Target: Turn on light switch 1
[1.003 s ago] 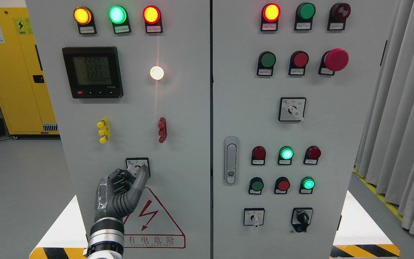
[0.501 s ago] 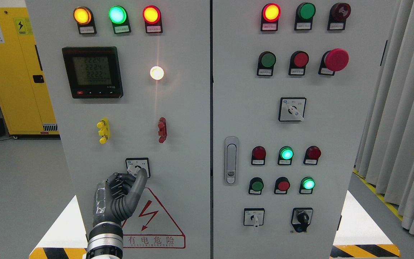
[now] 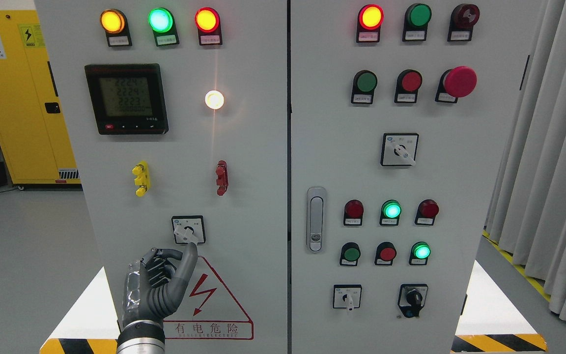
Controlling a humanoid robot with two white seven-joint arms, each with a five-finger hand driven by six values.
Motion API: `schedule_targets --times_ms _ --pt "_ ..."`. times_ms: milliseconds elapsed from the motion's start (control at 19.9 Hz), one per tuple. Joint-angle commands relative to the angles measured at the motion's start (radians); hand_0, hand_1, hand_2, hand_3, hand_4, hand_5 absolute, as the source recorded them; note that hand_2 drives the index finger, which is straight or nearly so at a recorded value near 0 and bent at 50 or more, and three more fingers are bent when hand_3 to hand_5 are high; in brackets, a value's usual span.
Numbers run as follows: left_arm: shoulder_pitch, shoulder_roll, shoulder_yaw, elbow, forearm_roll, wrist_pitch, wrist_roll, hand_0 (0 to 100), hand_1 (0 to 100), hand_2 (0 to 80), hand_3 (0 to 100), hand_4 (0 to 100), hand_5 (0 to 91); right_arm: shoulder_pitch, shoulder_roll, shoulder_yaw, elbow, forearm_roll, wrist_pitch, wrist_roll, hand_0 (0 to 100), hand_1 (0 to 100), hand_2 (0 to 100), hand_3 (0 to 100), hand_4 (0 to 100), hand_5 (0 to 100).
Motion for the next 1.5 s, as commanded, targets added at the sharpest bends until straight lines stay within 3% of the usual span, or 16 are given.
schedule_targets --times_ms 0,301,501,652,902,1003,1103,1153,1253,1303,1454 --pt "0.144 0.004 0.017 -0.023 0.014 -0.132 -0.015 19 57 63.7 99 92 88.0 0.0 0.0 0.0 0.0 0.0 0.0 0.001 0 50 4 0 0 0" --pt "0.337 0.007 0.104 0.019 0.075 -0.316 -0.086 20 56 65.5 100 93 87.7 0.0 0.0 0.0 0.0 0.0 0.0 -0.001 0 50 4 0 0 0" --pt "0.454 0.027 0.153 0.175 0.126 -0.505 -0.107 21 53 63.8 98 92 86.7 0.0 0.0 0.0 0.0 0.0 0.0 0.001 0 50 4 0 0 0" --pt "0.504 0.042 0.182 0.311 0.198 -0.596 -0.129 22 51 63.2 95 91 85.1 0.0 0.0 0.0 0.0 0.0 0.0 0.001 0 50 4 0 0 0" --pt "0.554 0.061 0.21 0.575 0.224 -0.671 -0.292 23 48 57.8 94 94 79.6 0.0 0.0 0.0 0.0 0.0 0.0 0.001 0 50 4 0 0 0" --pt "0.557 0.067 0.21 0.715 0.219 -0.723 -0.34 23 46 53.6 89 88 72.9 0.0 0.0 0.0 0.0 0.0 0.0 0.001 0 50 4 0 0 0" --pt "0.57 0.075 0.199 0.839 0.212 -0.754 -0.374 22 44 45.0 76 77 57.2 0.0 0.0 0.0 0.0 0.0 0.0 0.001 0 50 4 0 0 0" --pt "0.581 0.078 0.198 0.893 0.206 -0.755 -0.392 21 44 44.2 75 76 55.8 0.0 0.0 0.0 0.0 0.0 0.0 0.001 0 50 4 0 0 0" --pt "0.58 0.087 0.198 1.005 0.175 -0.757 -0.42 19 43 31.8 59 61 33.8 0.0 0.0 0.0 0.0 0.0 0.0 0.001 0 50 4 0 0 0" --pt "0.58 0.089 0.199 1.075 0.161 -0.76 -0.423 19 43 31.8 59 61 33.8 0.0 0.0 0.0 0.0 0.0 0.0 0.001 0 50 4 0 0 0" --pt "0.566 0.096 0.196 1.291 0.135 -0.786 -0.428 21 42 24.7 45 47 10.5 0.0 0.0 0.0 0.0 0.0 0.0 0.001 0 50 4 0 0 0"
